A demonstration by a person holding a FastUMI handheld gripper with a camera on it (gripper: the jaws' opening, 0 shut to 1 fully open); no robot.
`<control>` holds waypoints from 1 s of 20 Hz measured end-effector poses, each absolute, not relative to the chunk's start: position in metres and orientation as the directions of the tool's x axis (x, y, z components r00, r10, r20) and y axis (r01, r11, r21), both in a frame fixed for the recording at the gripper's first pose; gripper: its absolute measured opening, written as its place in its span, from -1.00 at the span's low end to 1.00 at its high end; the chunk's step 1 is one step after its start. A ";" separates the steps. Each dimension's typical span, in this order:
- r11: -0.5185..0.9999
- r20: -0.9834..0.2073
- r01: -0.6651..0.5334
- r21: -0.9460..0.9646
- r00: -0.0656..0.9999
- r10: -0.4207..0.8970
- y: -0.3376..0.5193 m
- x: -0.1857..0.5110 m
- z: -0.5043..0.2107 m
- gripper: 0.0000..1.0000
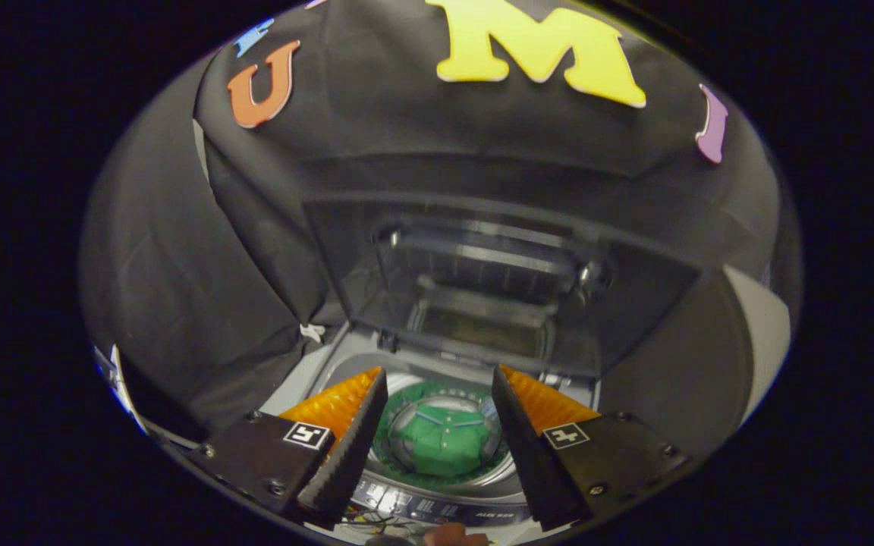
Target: Put the clothes into the washing machine and then close the washing machine lid.
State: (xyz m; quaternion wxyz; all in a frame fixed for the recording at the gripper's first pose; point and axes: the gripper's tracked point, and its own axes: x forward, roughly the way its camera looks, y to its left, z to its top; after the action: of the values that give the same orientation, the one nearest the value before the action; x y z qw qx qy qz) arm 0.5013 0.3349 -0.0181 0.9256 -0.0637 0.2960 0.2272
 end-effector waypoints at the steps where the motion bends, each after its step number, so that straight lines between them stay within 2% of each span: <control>1: 0.888 -0.546 -0.459 0.017 0.740 0.393 0.336 0.507 0.005 0.75; 5: 0.892 -0.452 -0.450 0.035 0.789 0.416 0.338 0.529 0.078 0.75; 8: 0.904 -0.417 -0.428 0.021 0.817 0.397 0.335 0.549 0.100 0.75; 14: 0.930 -0.420 -0.356 0.087 0.834 0.359 0.335 0.597 0.085 0.75; 20: 0.955 -0.483 -0.270 0.124 0.824 0.296 0.338 0.637 0.055 0.75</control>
State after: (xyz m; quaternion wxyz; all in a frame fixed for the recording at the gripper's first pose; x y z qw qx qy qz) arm 0.6368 0.3375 0.0546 0.9547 0.0251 0.2568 0.1481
